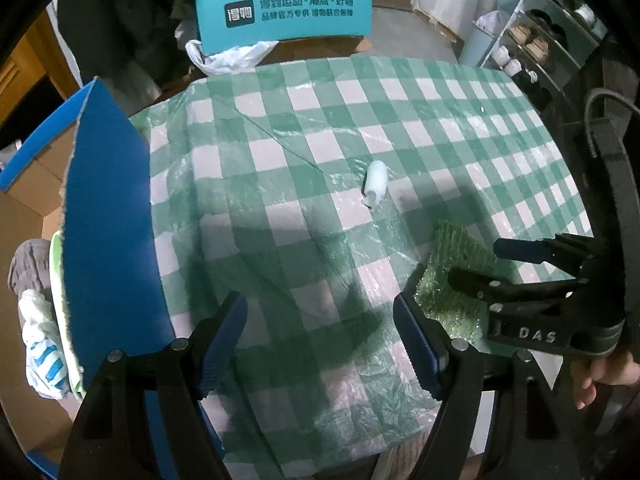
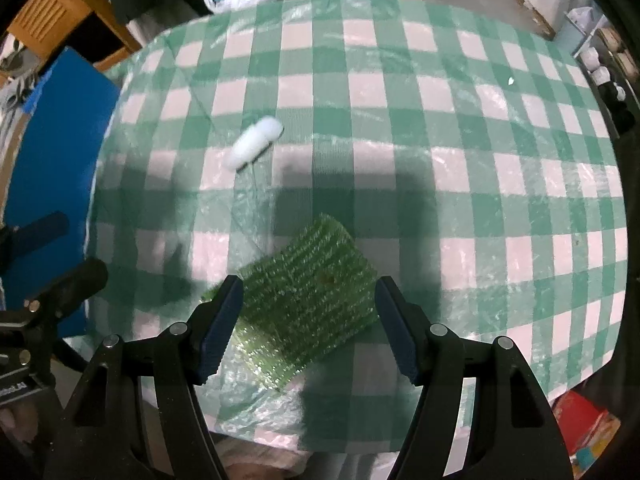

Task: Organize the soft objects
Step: 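Withdraw both grippers toward the green glittery mesh pad on the tablecloth, then lower the right gripper onto the green mesh pad and close it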

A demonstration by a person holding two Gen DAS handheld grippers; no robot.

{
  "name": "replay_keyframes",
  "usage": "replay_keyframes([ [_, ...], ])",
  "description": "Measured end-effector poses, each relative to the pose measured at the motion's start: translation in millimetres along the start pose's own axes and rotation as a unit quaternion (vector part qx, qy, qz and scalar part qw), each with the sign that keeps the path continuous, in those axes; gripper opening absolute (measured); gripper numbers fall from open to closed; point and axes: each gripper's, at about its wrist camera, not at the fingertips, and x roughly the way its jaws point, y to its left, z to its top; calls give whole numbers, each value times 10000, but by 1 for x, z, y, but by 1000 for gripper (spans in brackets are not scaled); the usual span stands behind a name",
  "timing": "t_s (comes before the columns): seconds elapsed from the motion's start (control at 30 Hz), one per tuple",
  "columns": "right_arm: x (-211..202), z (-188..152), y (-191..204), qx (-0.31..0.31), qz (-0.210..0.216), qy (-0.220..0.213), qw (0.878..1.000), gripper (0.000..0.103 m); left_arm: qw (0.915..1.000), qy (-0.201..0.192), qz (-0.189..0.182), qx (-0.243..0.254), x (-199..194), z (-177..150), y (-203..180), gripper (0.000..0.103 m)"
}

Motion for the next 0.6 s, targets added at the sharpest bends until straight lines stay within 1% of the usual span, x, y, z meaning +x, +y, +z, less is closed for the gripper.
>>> replay_keyframes([
  [0.1, 10, -3, 0, 0, 31, 139, 9999, 67, 10000, 36, 32, 70, 4, 1, -4, 77],
  [0.2, 19, -4, 0, -66, -39, 250, 9997, 67, 9999, 75, 38, 113, 9, 2, -7, 77],
  [0.37, 23, -4, 2, -234, -205, 141, 9994, 67, 9998, 170, 41, 107, 20, 2, -8, 77],
  [0.47, 26, 0, 0, -334, -472, 42, 9983, 68, 9997, 216, 52, 69, 27, 3, -6, 77],
  [0.6, 30, 9, -9, -270, -616, -58, 9977, 68, 9997, 243, 47, -24, 34, 6, -3, 77],
])
